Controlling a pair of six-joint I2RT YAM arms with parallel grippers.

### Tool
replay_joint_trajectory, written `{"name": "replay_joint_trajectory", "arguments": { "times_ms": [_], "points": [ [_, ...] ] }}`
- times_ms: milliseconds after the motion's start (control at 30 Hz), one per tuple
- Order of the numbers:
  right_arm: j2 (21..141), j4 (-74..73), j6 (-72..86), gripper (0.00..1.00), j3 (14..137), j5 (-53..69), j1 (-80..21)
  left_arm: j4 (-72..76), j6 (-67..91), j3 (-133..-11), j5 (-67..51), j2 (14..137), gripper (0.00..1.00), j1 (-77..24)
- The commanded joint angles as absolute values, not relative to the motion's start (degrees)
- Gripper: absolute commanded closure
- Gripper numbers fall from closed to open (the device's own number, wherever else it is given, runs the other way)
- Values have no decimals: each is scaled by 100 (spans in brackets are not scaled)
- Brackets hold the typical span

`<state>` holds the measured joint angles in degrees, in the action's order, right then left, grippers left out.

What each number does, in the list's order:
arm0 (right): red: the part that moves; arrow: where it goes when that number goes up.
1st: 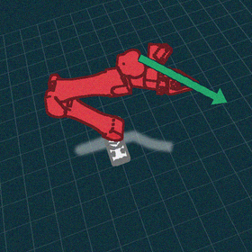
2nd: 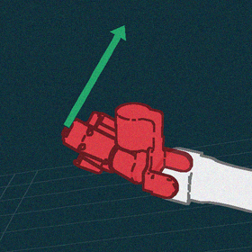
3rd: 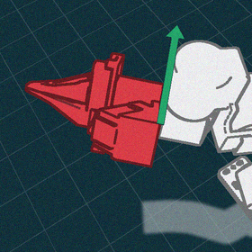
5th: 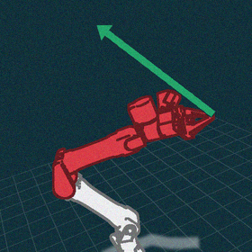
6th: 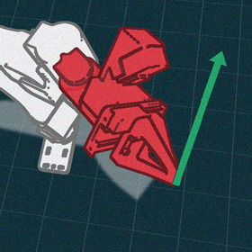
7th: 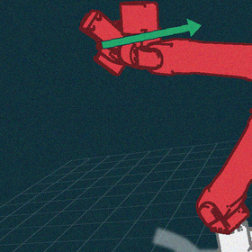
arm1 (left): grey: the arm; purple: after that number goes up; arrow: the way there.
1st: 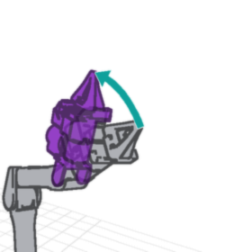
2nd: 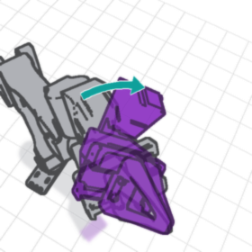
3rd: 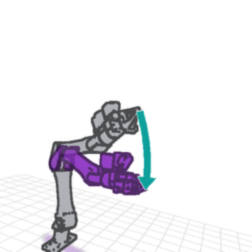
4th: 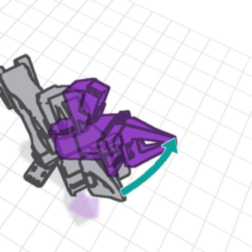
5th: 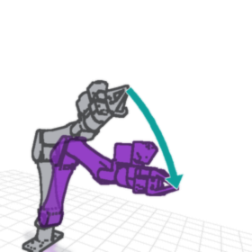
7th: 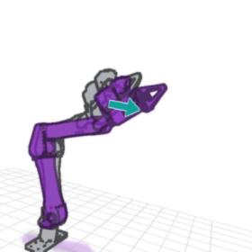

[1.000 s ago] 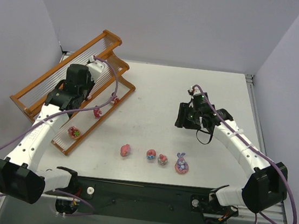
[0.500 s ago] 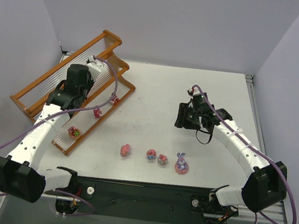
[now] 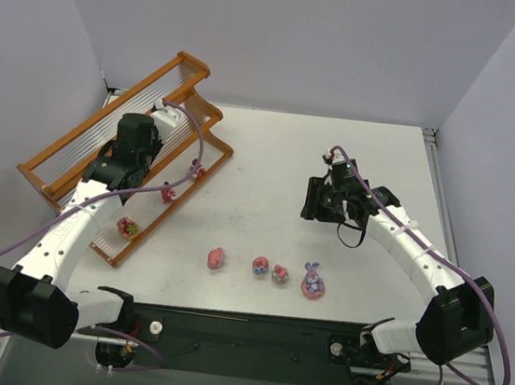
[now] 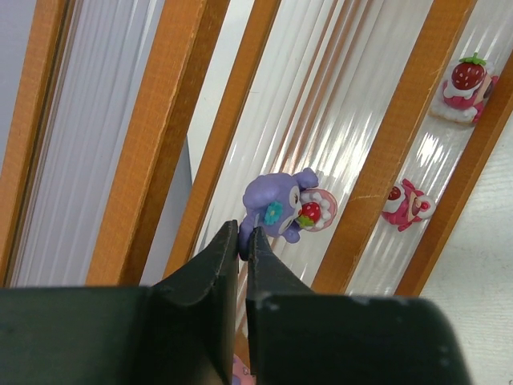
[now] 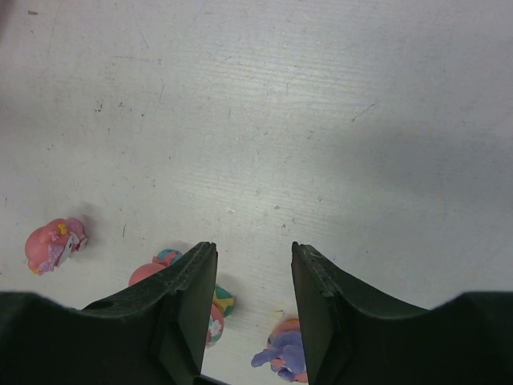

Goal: Place and organize the plastic toys onto the shelf

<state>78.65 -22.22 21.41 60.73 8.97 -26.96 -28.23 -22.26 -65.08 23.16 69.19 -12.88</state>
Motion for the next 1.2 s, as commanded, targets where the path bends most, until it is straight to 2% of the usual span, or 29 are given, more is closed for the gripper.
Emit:
{"name": "replay_joint_trajectory", "arguments": {
  "times_ms": [0, 33, 200, 467, 733, 933, 1033, 1167],
  "points": [
    [7919, -2373, 2162, 57, 6179, 879, -2663, -2478, -2276, -6565, 2338, 6899, 84, -1239],
    [7936, -2373, 2162, 57, 6179, 888, -2663, -2479, -2276, -6574, 2347, 6908, 79, -1239],
    [7928, -2373, 2145, 57, 6170, 879, -2663, -2461, -2294, -6539, 2355, 6908, 72, -1222],
    [7928, -2364, 2153, 57, 6161, 870, -2663, -2496, -2241, -6530, 2320, 6917, 69, -1204],
    [7928, -2364, 2162, 57, 6170, 896, -2663, -2733, -2136, -6811, 2329, 6882, 50, -1195],
    [7928, -2355, 2162, 57, 6196, 896, -2663, -2996, -1952, -7031, 2206, 6707, 41, -1204],
    [7928, -2355, 2180, 57, 6214, 896, -2663, -3198, -1776, -7110, 2075, 6549, 30, -1204],
    [7910, -2364, 2215, 57, 6231, 940, -2654, -3436, -1477, -7277, 1619, 6285, 26, -1213]
  ]
}}
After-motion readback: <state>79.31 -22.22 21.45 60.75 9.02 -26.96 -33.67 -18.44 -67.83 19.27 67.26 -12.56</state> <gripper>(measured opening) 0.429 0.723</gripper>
